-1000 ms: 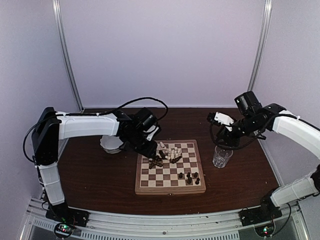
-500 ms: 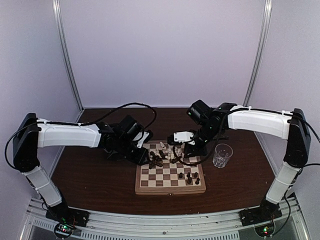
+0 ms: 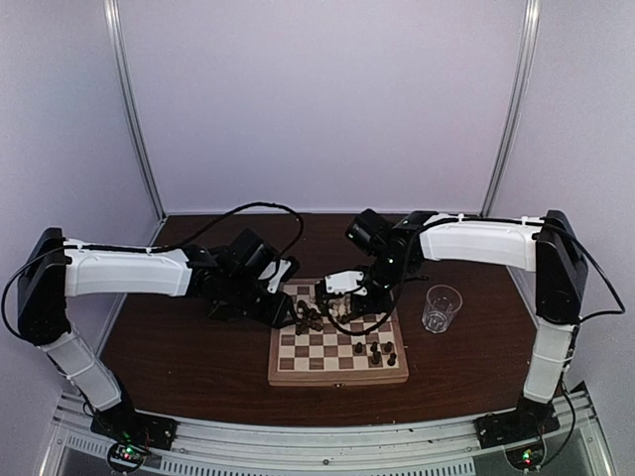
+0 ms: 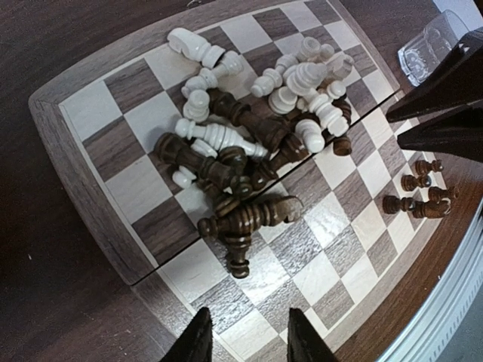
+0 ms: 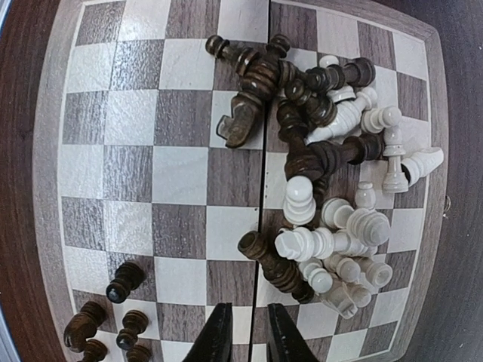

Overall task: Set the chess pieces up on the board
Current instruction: Pick up the chess pile from the chessboard.

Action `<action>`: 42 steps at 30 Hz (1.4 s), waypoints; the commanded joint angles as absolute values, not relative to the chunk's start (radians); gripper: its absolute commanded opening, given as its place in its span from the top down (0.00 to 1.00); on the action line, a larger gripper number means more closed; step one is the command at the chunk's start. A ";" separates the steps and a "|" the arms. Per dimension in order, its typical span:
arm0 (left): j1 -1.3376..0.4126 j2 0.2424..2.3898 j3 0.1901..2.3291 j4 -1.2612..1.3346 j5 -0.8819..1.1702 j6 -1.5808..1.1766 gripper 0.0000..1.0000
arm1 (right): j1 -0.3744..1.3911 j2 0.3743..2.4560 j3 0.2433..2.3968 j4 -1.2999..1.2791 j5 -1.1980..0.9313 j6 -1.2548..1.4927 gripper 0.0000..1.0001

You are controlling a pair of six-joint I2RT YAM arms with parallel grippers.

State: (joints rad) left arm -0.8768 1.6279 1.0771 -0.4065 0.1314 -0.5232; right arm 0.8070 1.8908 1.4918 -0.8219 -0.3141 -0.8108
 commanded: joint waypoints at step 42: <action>-0.873 1.636 1.074 -0.318 0.165 -0.532 0.65 | 0.788 1.979 1.456 -0.811 -0.275 -0.882 0.73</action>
